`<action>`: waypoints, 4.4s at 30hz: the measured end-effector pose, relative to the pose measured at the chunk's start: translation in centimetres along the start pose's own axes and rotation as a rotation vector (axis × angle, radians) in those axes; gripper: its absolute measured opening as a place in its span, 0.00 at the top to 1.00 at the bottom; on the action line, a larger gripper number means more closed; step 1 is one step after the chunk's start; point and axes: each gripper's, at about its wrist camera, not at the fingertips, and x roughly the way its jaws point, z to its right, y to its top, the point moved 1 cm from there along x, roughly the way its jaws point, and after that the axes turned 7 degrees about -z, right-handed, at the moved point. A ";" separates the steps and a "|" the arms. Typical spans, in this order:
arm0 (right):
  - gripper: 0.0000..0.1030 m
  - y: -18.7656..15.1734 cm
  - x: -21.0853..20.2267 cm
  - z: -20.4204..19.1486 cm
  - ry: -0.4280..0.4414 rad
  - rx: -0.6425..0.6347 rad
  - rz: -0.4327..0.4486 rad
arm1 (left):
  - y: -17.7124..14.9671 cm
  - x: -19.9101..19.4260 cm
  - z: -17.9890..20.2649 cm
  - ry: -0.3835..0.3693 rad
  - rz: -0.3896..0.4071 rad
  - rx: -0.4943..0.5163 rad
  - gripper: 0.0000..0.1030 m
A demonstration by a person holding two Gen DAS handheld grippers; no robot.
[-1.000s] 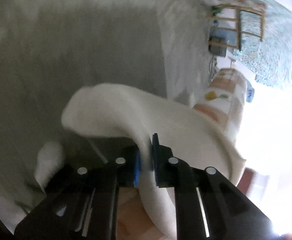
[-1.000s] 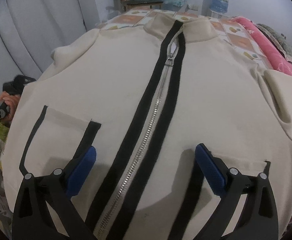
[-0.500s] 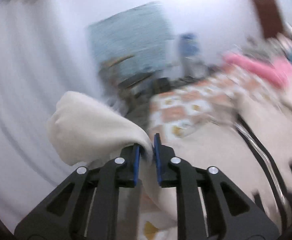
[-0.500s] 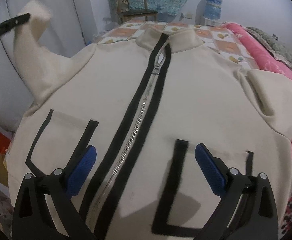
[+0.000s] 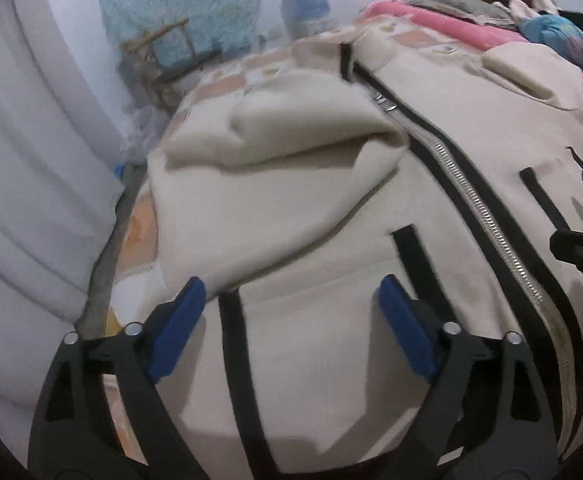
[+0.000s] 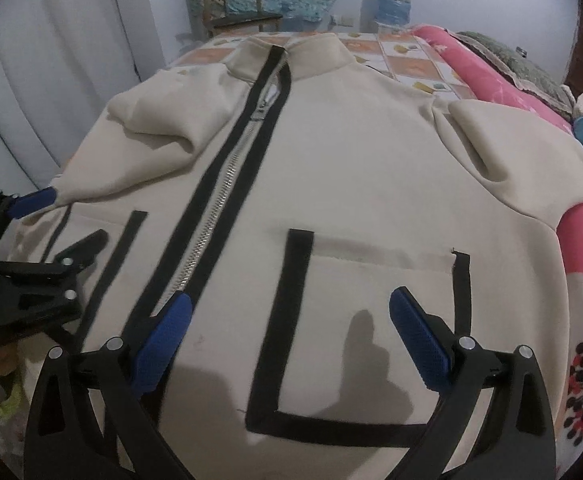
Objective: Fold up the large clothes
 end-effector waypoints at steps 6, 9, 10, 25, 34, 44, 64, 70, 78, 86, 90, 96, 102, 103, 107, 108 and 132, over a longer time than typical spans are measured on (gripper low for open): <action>0.06 -0.4 1.5 0.0 -0.025 -0.009 -0.047 | -0.4 1.5 -1.6 -0.117 -0.057 -0.141 0.07; 0.06 -0.6 1.4 0.0 -0.024 -0.013 -0.040 | -0.9 2.0 -2.0 -0.145 -0.059 -0.176 0.07; 0.06 -0.6 1.4 0.1 -0.022 -0.012 -0.038 | -1.0 2.0 -1.9 -0.143 -0.055 -0.173 0.07; 0.06 -0.5 1.5 0.1 -0.024 0.002 -0.032 | -1.8 1.2 -1.9 -0.144 -0.042 -0.186 0.07; 0.06 -0.7 1.3 0.3 -0.010 -0.008 -0.035 | -1.9 1.2 -1.9 -0.145 -0.031 -0.187 0.07; 0.06 2.0 -7.2 4.9 0.157 0.057 0.079 | -2.2 1.1 -1.9 -0.147 -0.002 -0.187 0.07; 0.22 22.6 5.1 -15.9 0.394 -0.424 -0.056 | -2.6 0.9 -2.1 -0.147 0.043 -0.191 0.07; 0.36 23.6 11.2 -20.5 0.254 -0.509 -0.114 | -2.7 1.0 -2.2 -0.146 0.051 -0.190 0.07; 0.94 23.7 6.5 -18.0 0.318 -0.483 -0.003 | -3.0 0.8 -2.1 -0.145 0.053 -0.191 0.07; 0.94 23.0 -4.8 -7.3 0.547 -0.311 0.169 | -2.4 0.9 -2.0 -0.144 0.039 -0.191 0.07; 0.94 19.4 -8.8 0.5 0.531 -0.220 0.232 | -2.2 0.9 -2.0 -0.141 0.040 -0.195 0.07; 0.86 13.0 -6.7 10.2 0.379 -0.049 0.145 | -2.1 1.2 -2.1 -0.138 0.035 -0.200 0.07; 0.62 7.6 -2.1 18.2 0.306 0.216 -0.028 | -2.1 1.3 -2.2 -0.137 0.041 -0.201 0.07; 0.60 7.3 -1.6 18.7 0.322 0.239 -0.040 | -2.2 1.3 -2.2 -0.137 0.042 -0.201 0.07; 0.55 7.3 0.1 18.9 0.344 0.253 -0.082 | -2.4 1.3 -2.1 -0.136 0.046 -0.201 0.07; 0.54 7.5 0.5 18.6 0.350 0.251 -0.087 | -2.4 1.3 -2.2 -0.136 0.047 -0.202 0.07; 0.55 7.9 5.9 17.5 0.617 0.614 -0.161 | 1.1 0.5 -0.4 -0.004 0.108 0.094 0.42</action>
